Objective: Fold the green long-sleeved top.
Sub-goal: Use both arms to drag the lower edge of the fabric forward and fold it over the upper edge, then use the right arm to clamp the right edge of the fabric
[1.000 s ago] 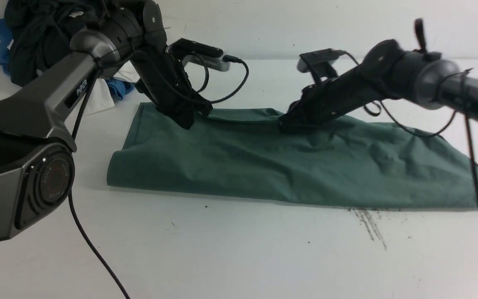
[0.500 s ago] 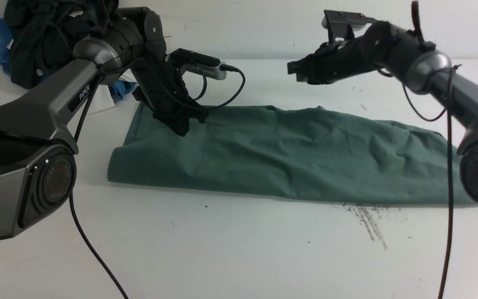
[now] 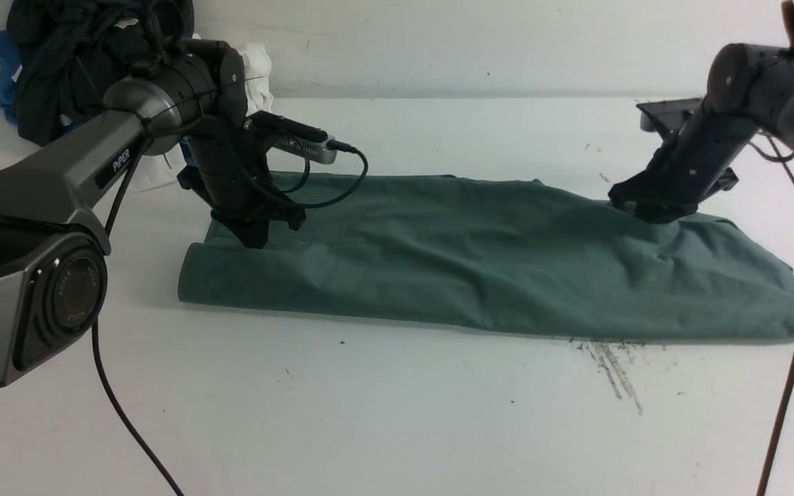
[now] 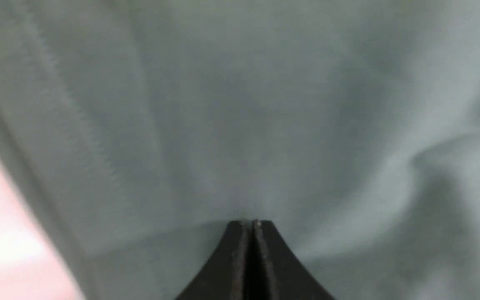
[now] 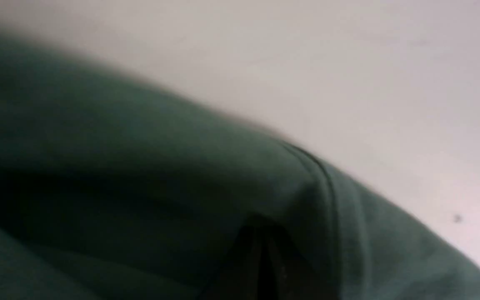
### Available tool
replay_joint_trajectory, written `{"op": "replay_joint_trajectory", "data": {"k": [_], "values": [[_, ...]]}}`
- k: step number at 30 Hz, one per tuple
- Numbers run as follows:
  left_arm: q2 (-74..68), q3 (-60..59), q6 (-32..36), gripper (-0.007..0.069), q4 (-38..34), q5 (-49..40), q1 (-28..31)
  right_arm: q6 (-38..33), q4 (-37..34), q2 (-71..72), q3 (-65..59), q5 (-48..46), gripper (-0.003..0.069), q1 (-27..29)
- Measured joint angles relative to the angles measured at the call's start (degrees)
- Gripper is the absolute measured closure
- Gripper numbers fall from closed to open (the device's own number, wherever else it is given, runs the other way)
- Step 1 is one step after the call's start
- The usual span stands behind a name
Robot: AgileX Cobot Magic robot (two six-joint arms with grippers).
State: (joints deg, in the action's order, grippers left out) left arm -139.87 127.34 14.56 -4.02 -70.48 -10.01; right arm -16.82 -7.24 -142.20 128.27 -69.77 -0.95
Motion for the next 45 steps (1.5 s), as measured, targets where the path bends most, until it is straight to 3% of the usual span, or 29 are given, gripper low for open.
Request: {"op": "replay_joint_trajectory", "data": {"k": [4, 11, 13, 23, 31, 37, 40, 45], "values": [[4.70, -0.06, 0.16, 0.0631, -1.17, -0.06, 0.12, 0.00, -1.87, 1.57, 1.77, -0.05, 0.0669, 0.29], [16.75, -1.15, 1.00, 0.0631, -3.87, -0.06, -0.01, -6.88, -20.51, 8.95, 3.82, -0.80, 0.0669, -1.65], [18.20, -4.31, 1.38, 0.0631, -4.58, -0.06, -0.01, -8.07, -22.38, 8.44, 1.90, -0.80, 0.0669, -2.75], [16.46, -27.09, 3.96, 0.0631, -5.20, 0.49, 0.05, -10.54, -22.81, -1.61, -0.72, 0.05, 0.0669, -2.67], [15.43, -29.47, 1.30, 0.0631, -5.91, 4.24, 0.69, -10.54, -25.23, -1.73, 7.85, -0.23, 0.0669, -1.05], [17.95, -29.53, 4.44, 0.0631, -12.53, 4.00, 0.75, -9.37, -20.47, 3.83, 11.33, -1.29, 0.0669, -1.11], [20.85, -29.36, 7.59, 0.0631, -19.42, 9.94, 0.69, -6.42, -12.75, 7.65, 9.33, -1.35, 0.0669, -1.11], [18.84, -29.36, 8.38, 0.0631, -19.34, 13.67, 0.64, 0.43, -0.54, 8.58, 0.22, -1.46, 0.0669, 0.18]]}}
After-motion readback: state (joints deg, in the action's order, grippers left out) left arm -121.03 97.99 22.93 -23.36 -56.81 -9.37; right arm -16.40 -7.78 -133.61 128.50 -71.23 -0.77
